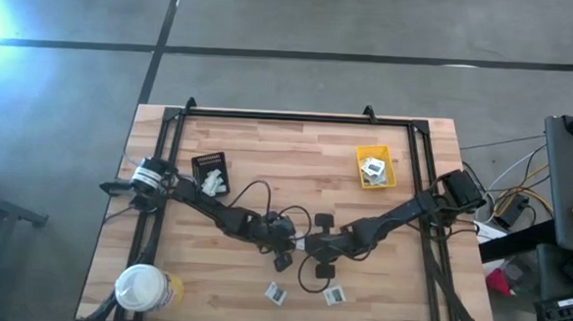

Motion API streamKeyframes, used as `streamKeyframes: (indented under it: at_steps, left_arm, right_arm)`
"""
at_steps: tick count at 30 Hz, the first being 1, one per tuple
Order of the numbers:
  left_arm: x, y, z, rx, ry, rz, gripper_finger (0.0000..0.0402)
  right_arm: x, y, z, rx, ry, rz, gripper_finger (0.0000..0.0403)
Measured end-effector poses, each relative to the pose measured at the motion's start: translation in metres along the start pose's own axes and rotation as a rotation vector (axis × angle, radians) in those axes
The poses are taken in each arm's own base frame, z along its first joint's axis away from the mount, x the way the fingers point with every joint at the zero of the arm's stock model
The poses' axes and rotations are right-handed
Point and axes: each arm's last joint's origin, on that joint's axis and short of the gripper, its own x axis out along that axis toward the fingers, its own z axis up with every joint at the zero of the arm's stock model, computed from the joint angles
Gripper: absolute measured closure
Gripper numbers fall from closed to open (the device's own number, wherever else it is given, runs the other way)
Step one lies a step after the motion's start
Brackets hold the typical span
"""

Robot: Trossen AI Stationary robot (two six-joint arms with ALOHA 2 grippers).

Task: Pick & Place First Aid Supplies
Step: Put the green bandage into the black bin

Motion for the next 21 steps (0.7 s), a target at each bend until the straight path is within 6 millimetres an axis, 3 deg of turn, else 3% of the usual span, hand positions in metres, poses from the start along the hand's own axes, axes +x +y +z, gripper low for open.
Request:
streamKeyframes:
  at_steps: [15,21]
  left_arm:
    - [-0.042,-0.008,0.018,0.2,-0.004,0.031,0.0392]
    - [-0.057,-0.009,0.023,0.292,-0.004,0.052,0.0392]
  right_arm:
    - [-0.011,0.011,0.004,0.011,0.051,0.013,0.0395]
    - [-0.025,0.017,0.012,0.015,-0.001,0.042,0.0395]
